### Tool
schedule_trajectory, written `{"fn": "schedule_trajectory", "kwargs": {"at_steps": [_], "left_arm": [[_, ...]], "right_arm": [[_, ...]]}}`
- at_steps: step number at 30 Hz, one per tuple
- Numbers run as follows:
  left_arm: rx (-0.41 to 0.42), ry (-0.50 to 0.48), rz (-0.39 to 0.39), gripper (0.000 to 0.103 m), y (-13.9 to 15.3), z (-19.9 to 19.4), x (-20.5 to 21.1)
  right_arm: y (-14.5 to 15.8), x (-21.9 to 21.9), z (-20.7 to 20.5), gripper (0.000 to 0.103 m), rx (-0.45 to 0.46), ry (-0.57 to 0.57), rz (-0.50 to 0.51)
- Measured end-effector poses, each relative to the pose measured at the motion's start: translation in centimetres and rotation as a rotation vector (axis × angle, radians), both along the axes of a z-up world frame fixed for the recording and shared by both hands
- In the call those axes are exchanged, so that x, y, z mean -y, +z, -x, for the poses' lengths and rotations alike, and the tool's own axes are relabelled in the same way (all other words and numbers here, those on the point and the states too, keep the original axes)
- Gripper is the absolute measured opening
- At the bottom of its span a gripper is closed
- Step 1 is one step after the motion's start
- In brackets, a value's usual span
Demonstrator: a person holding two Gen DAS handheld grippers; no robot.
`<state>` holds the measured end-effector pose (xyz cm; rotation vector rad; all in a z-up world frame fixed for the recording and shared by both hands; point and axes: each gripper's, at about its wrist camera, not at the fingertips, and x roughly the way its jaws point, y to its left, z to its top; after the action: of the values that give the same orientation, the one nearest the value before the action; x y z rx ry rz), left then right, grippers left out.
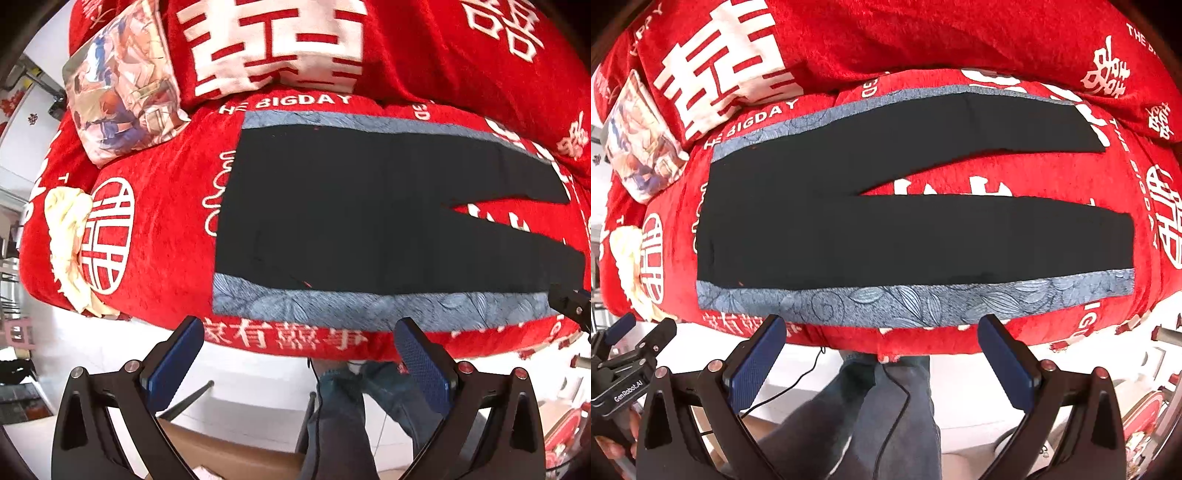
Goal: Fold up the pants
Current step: 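Grasp the grey waistband with the left tool while the right tool grasps it too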
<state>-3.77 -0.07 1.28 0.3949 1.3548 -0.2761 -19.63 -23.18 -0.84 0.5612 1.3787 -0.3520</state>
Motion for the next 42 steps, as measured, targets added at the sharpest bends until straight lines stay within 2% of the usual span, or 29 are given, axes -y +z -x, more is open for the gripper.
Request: {"fn": "schedule_trajectory", "kwargs": {"at_steps": [3,6,8,10,13,18,21,24,27,30,32,35,39,41,42], "left_arm": [[-0.012,0.048,0.065,0.103,-1.0,-1.7,-1.9],[-0.048,0.108,0.091,0.103,-3.1,-3.4,-4.0],[-0.067,0.139,0.114,0.103,-4.3,-4.1,-5.2],[-0.081,0.168,0.133,0.103,-6.0,-4.8,-6.5],[-0.086,0.197,0.161,0.103,-8.3,-5.0,-8.1],[-0.158,0.214,0.256,0.103,-13.0,-3.8,-10.1],[-0.202,0.249,0.313,0.103,-15.6,-3.0,-11.3],[-0.247,0.289,0.378,0.103,-18.1,-2.8,-11.9],[-0.258,0.315,0.421,0.103,-19.7,-3.3,-11.7],[-0.264,0.370,0.502,0.103,-20.0,-4.3,-11.4],[-0.252,0.383,0.550,0.103,-19.6,-4.8,-10.8],[-0.249,0.388,0.543,0.103,-20.0,-4.9,-10.2],[-0.228,0.315,0.486,0.103,-19.9,-4.3,-8.7],[-0.232,0.308,0.460,0.102,-19.9,-4.2,-7.9],[-0.232,0.320,0.453,0.099,-20.1,-4.3,-7.8]], "right_arm": [[-0.3,-0.4,-0.7,0.103,0.046,-0.020,-0.048],[-1.0,-0.3,-1.0,0.103,0.170,-0.056,-0.188],[-2.6,-0.5,-1.3,0.103,0.203,-0.073,-0.299],[-4.3,-1.0,-1.6,0.103,0.210,-0.079,-0.355],[-7.4,-2.1,-2.2,0.103,0.172,-0.065,-0.426],[-14.1,-4.3,-1.7,0.103,0.195,-0.101,-0.662],[-17.2,-6.3,-1.0,0.103,0.190,-0.083,-0.748],[-19.9,-7.4,-0.6,0.103,0.184,-0.064,-0.781],[-22.1,-7.3,-0.3,0.103,0.212,-0.098,-0.817],[-22.9,-6.1,-0.5,0.103,0.268,-0.169,-0.838],[-22.7,-4.9,-0.8,0.103,0.337,-0.237,-0.867],[-22.0,-3.7,-1.0,0.103,0.412,-0.278,-0.887],[-22.2,-4.0,0.2,0.103,0.356,-0.245,-0.835],[-22.3,-4.0,1.1,0.103,0.355,-0.261,-0.832],[-22.3,-3.9,1.2,0.103,0.359,-0.275,-0.831]]}}
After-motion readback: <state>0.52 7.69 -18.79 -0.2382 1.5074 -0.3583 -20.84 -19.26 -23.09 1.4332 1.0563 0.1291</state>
